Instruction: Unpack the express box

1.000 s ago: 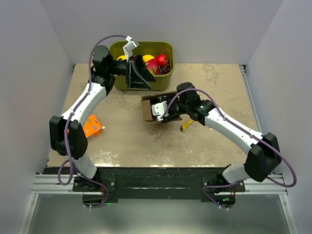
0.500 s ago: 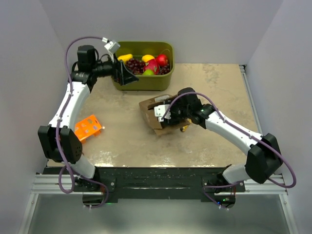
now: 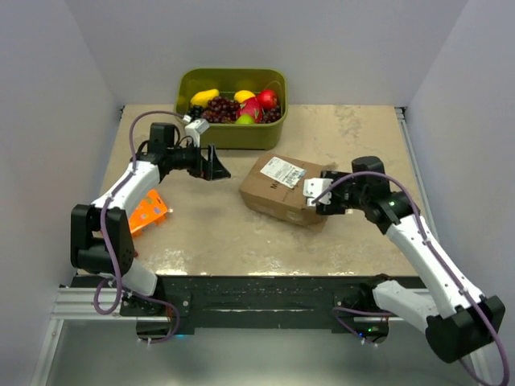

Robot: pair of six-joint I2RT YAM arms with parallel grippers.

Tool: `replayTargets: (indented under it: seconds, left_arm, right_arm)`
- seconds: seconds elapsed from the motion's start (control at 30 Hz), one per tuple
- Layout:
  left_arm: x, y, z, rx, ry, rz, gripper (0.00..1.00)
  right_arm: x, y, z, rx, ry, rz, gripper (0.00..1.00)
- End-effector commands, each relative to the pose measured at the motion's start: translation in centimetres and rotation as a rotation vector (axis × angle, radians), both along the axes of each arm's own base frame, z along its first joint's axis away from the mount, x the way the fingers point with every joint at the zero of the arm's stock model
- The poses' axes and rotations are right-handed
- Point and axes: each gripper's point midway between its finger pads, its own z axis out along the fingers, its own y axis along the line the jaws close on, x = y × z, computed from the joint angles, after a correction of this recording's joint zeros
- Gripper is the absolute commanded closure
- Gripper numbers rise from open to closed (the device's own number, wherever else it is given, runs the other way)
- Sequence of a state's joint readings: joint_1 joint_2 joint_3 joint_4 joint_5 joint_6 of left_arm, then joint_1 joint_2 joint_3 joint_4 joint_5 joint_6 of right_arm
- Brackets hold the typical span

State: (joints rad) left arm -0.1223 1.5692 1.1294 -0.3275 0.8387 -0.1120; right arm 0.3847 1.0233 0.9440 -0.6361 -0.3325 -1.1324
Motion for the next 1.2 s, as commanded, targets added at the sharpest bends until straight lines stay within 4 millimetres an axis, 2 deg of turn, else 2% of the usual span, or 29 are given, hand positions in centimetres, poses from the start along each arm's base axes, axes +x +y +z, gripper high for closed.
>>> replayTargets:
  seconds: [0.0,0.1,0.17,0.2,0.23,0.27,0.3,0.33,0.37,0.4,0.47,0.63,0.83,0.93,1.0,1.03,1.17]
  left_arm:
    - [1.5,-1.4,2.5,-0.019,-0.129,0.008,0.00]
    - [1.7,-2.5,2.3,-0.024,-0.139,-0.018,0.00]
    - [1.8,-3.2,2.0,-0.025,-0.138,-0.037,0.00]
    - [1.9,-3.5,2.0,-0.029,-0.149,-0.044,0.00]
    - [1.9,-4.1,1.9,-0.029,-0.152,-0.055,0.00]
    - [2.0,-4.5,1.6,-0.026,-0.151,-0.062,0.00]
    - [2.3,-4.9,1.5,-0.018,-0.166,-0.062,0.00]
    - [2.1,-5.8,1.5,-0.018,-0.173,-0.080,0.00]
    - [2.3,-6.3,1.1,-0.014,-0.168,-0.086,0.00]
    - [2.4,-6.6,1.0,-0.005,-0.170,-0.081,0.00]
    - [2.4,-7.4,0.3,0.001,-0.159,-0.093,0.00]
    - [3.1,-7.7,-0.8,0.010,-0.119,-0.056,0.00]
    - [3.2,-8.6,-1.9,0.008,-0.086,-0.068,0.00]
    - [3.4,-9.2,-2.9,-0.014,-0.052,-0.085,0.07]
    - [3.3,-9.7,-2.8,-0.045,-0.044,-0.111,0.16]
    - [3.3,-9.9,-3.5,-0.048,-0.029,-0.115,0.19]
    - [3.5,-10.7,-4.2,-0.087,-0.007,-0.153,0.41]
  right_arm:
    - [-1.7,-3.1,-2.0,-0.074,0.090,-0.085,0.36]
    - [0.2,-4.2,-2.2,-0.024,0.115,-0.234,0.36]
    - [1.7,-5.6,-3.0,0.047,0.205,-0.372,0.36]
    - [2.9,-6.1,-1.7,0.100,0.214,-0.429,0.36]
    - [3.0,-6.6,-1.9,0.167,0.308,-0.513,0.36]
    - [3.9,-8.2,-2.8,0.217,0.395,-0.602,0.35]
    - [4.9,-7.7,-1.1,0.313,0.432,-0.609,0.35]
    - [4.7,-9.0,-1.2,0.393,0.528,-0.723,0.35]
    - [5.1,-9.1,-1.8,0.433,0.600,-0.759,0.35]
    - [5.5,-8.5,-0.7,0.505,0.636,-0.753,0.35]
    - [5.0,-8.1,-0.6,0.597,0.752,-0.801,0.34]
    - [3.6,-5.6,-0.8,0.707,1.006,-0.800,0.37]
    - [3.4,-5.8,-2.3,0.722,1.066,-0.904,0.39]
    - [3.6,-6.0,-3.0,0.728,1.078,-0.943,0.42]
    - [3.7,-5.8,-3.6,0.733,1.099,-0.943,0.46]
    - [3.9,-5.8,-3.8,0.737,1.097,-0.943,0.48]
    - [4.3,-5.5,-4.5,0.734,1.119,-0.935,0.51]
